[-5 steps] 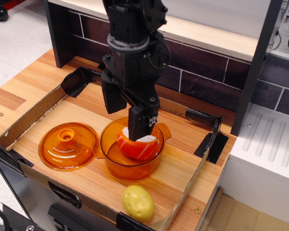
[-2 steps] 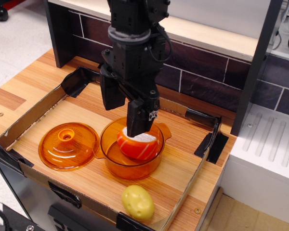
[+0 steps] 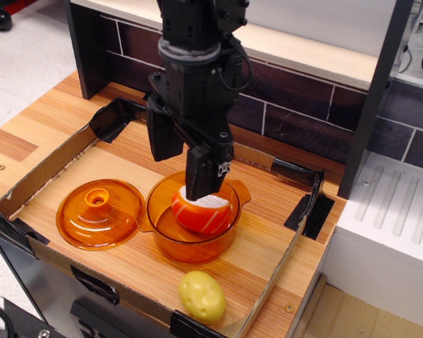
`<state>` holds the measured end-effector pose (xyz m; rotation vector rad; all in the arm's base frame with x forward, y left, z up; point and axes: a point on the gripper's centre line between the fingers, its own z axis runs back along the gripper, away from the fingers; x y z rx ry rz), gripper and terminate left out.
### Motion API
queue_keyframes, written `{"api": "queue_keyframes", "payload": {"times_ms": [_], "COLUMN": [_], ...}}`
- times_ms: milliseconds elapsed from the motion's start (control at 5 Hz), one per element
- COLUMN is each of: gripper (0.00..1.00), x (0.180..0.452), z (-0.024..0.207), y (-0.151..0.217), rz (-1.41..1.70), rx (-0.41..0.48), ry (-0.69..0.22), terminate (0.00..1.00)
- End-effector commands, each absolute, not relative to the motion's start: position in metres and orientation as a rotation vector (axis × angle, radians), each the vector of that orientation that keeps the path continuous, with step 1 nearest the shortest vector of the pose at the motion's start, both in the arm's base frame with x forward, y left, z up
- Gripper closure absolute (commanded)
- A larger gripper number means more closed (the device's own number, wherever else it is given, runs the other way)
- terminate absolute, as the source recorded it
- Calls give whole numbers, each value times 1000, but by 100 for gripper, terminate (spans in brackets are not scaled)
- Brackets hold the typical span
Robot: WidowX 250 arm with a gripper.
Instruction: Put sushi in pot
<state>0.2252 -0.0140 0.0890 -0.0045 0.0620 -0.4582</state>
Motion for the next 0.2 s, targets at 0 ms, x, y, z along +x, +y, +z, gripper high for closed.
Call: {"api": "queue_keyframes", "payload": {"times_ms": [0], "gripper": [0], "x": [231], "z": [103], "y": [-13], "rz": [-457], "rx": [5], "ry": [11], "terminate": [100]}}
